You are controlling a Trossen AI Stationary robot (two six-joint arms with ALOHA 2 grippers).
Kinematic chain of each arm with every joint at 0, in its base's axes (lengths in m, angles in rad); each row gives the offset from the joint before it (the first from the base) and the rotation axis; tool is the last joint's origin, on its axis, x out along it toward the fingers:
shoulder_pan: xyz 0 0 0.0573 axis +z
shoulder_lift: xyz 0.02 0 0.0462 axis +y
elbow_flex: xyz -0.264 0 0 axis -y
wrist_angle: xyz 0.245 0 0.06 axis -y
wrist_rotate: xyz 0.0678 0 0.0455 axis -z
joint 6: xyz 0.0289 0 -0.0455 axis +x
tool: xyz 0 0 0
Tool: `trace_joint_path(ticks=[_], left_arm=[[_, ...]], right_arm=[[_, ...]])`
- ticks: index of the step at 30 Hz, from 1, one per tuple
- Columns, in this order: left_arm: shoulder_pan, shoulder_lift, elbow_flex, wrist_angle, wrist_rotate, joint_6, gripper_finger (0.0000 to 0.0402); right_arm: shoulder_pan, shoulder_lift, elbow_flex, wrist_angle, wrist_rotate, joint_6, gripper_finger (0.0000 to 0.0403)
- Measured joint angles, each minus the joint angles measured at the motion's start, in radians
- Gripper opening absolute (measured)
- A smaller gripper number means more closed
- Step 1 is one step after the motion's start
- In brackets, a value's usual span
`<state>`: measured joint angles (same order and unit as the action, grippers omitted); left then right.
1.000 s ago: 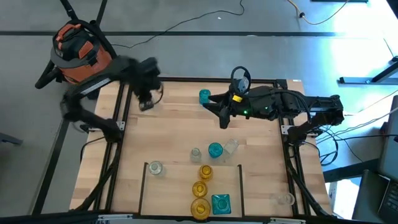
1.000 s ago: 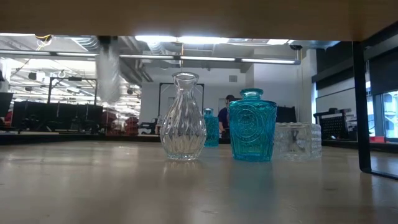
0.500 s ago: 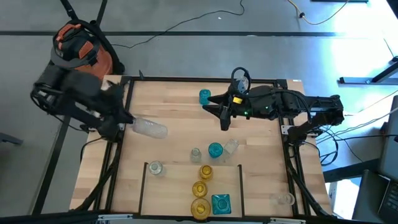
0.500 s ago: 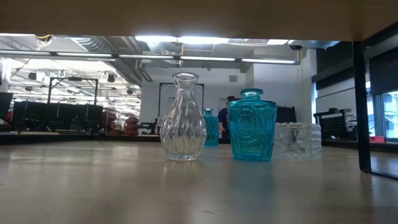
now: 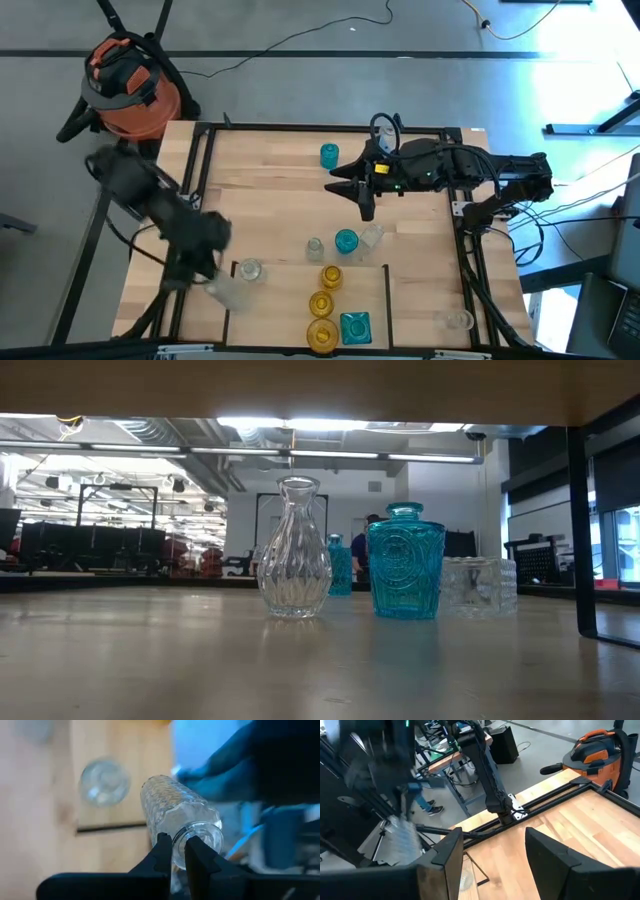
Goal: Sort vases onto shelf
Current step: Put the transparent vase on the shelf aligned with the other transparent vase
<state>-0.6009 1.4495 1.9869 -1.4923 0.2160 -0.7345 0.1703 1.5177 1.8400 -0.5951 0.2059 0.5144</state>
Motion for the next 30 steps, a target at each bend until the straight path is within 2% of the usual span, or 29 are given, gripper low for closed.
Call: trace_joint_path(ticks=[4, 8, 16, 30], left_arm=[[-0.049, 0.112, 0.0, -0.076, 0.015, 0.006, 0.0022], [-0.078, 0.169, 0.002, -0.044, 0.035, -0.001, 0.0022], [-0.092, 0.181, 0.001, 0.044, -0.07, -0.062, 0.0022], [-0.091, 0.203, -0.001, -0.017, -0.113, -0.068, 0.0022]], right_arm=[[0.0, 0.0, 0.0, 0.0, 0.0, 0.0, 0.0179], [-0.001, 0.0, 0.0, 0.0, -0.031, -0.009, 0.0179], [0.0, 0.0, 0.0, 0.0, -0.069, -0.023, 0.0179], [0.0, 0.0, 0.0, -0.004, -0.139, -0.023, 0.0179]])
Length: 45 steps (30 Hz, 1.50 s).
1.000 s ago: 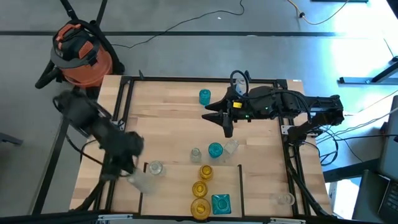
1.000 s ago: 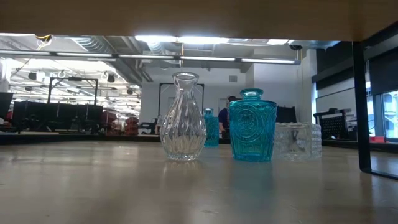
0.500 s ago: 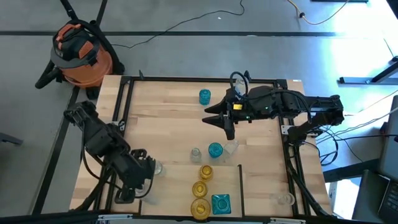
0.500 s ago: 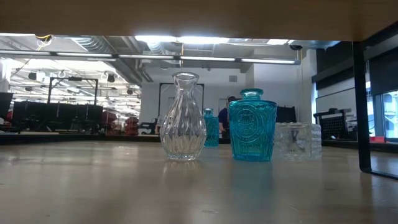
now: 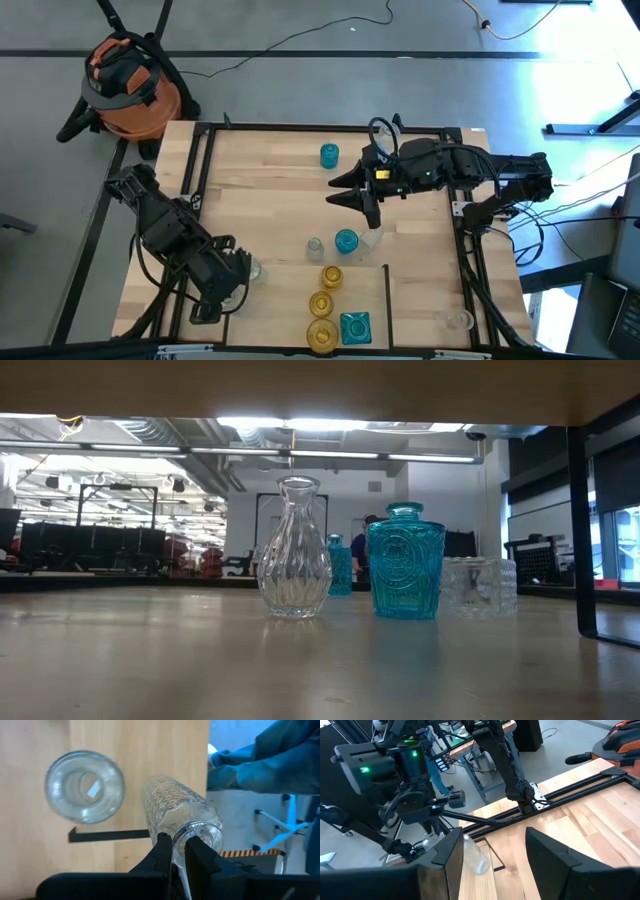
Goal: Sort vases onto shelf
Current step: Put the transparent vase on the shelf aligned with the other transparent vase
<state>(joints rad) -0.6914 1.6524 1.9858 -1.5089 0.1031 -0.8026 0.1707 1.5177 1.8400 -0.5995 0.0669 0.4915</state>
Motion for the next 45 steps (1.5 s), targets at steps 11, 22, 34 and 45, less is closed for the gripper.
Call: trace_joint_path(ticks=[11, 22, 34, 45], left_arm=[[0.0, 0.0, 0.0, -0.027, -0.026, 0.01, 0.0032], [0.004, 0.0, 0.0, -0.023, -0.03, 0.027, 0.0038], [0.008, 0.008, 0.0, 0.007, -0.033, 0.027, 0.0041], [0.009, 0.052, 0.0, 0.005, 0.02, 0.026, 0.0041]], right_arm=[[0.0, 0.0, 0.0, 0.0, 0.0, 0.0, 0.0179], [0.0, 0.0, 0.0, 0.0, 0.0, 0.0, 0.0179], [0.0, 0.0, 0.0, -0.001, -0.001, 0.008, 0.0179], [0.0, 0.0, 0.0, -0.001, -0.008, 0.027, 0.0179]])
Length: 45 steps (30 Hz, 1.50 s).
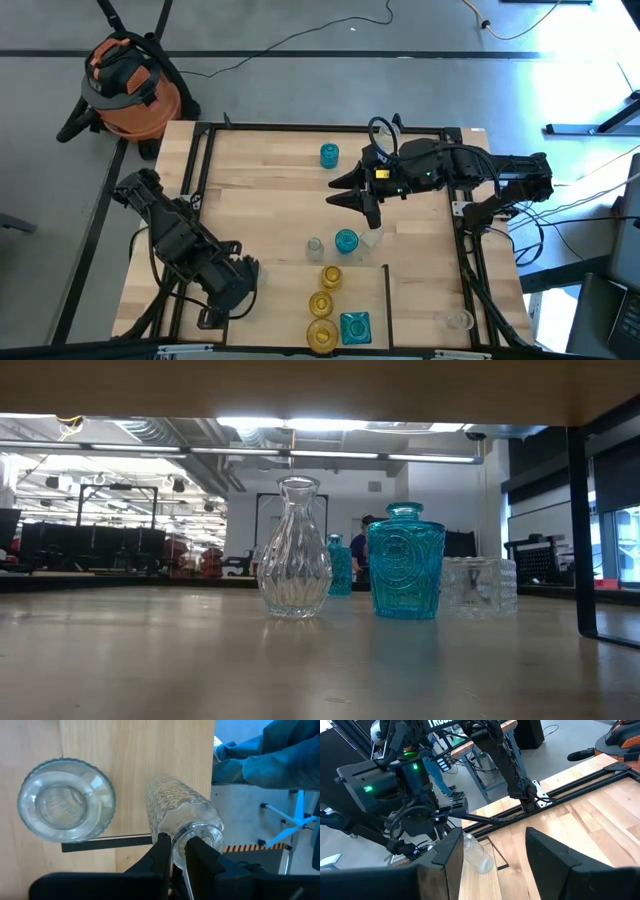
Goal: Sort vases onto shelf
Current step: Put the transparent vase on the shelf aligned with the other transparent vase
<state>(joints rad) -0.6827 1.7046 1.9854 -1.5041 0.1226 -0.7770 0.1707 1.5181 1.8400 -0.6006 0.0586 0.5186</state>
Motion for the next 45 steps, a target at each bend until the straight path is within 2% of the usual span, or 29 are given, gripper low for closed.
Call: trace_joint_path(ticks=[27, 37, 45], left_arm=[[0.021, -0.003, 0.007, -0.02, 0.009, -0.044, 0.0043], [0.037, -0.004, 0.013, -0.021, 0.015, -0.052, 0.0104], [0.037, -0.005, 0.013, -0.021, 0.018, -0.065, 0.0112]], right_arm=[[0.0, 0.0, 0.0, 0.0, -0.026, 0.004, 0.0179], [0.0, 0.0, 0.0, 0.0, -0.026, 0.004, 0.0179], [0.0, 0.0, 0.0, -0.001, -0.026, 0.004, 0.0179]])
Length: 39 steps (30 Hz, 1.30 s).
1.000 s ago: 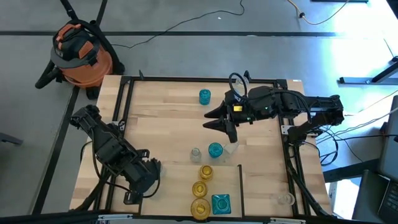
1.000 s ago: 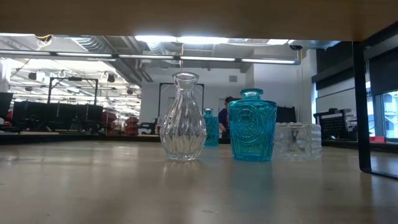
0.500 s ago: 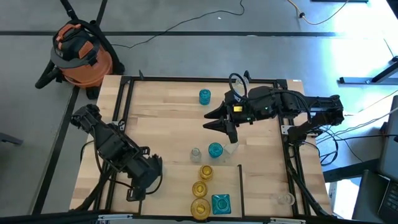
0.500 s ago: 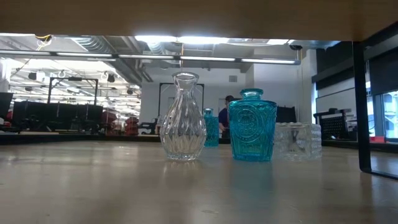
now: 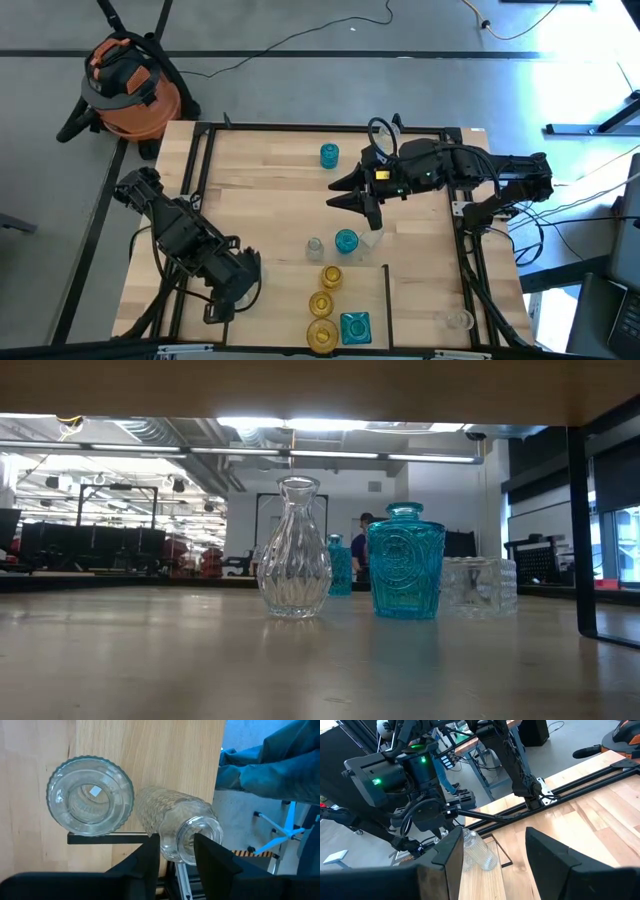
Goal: Sort vases onto shelf
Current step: Put the transparent vase on the shelf aligned with the other transparent vase, then adjust the transparent vases on the shelf
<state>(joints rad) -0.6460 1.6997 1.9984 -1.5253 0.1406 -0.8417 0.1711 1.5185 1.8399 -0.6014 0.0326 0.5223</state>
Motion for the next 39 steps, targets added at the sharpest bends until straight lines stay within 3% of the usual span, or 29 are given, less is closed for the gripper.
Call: trace_joint_path(ticks=[10, 17, 26, 33, 39], left_arm=[[0.005, -0.045, 0.059, 0.027, -0.009, -0.047, 0.0112], [0.006, -0.049, 0.243, 0.04, -0.279, 0.011, 0.0112], [0.118, -0.038, 0.247, -0.016, -0.341, 0.129, 0.0112], [0.281, -0.038, 0.167, 0.027, -0.17, 0.226, 0.0112], [0.4, -0.037, -0.008, 0.03, 0.084, 0.364, 0.0112]], right_arm=[[0.0, 0.0, -0.003, -0.002, -0.026, 0.0, 0.0179], [0.0, 0.0, -0.003, -0.006, -0.026, 0.0, 0.0179], [0.076, 0.02, -0.003, 0.005, -0.026, -0.004, 0.0179], [0.157, 0.064, -0.003, 0.003, -0.007, -0.003, 0.0179], [0.216, 0.071, -0.003, 0.005, 0.053, 0.021, 0.0179]])
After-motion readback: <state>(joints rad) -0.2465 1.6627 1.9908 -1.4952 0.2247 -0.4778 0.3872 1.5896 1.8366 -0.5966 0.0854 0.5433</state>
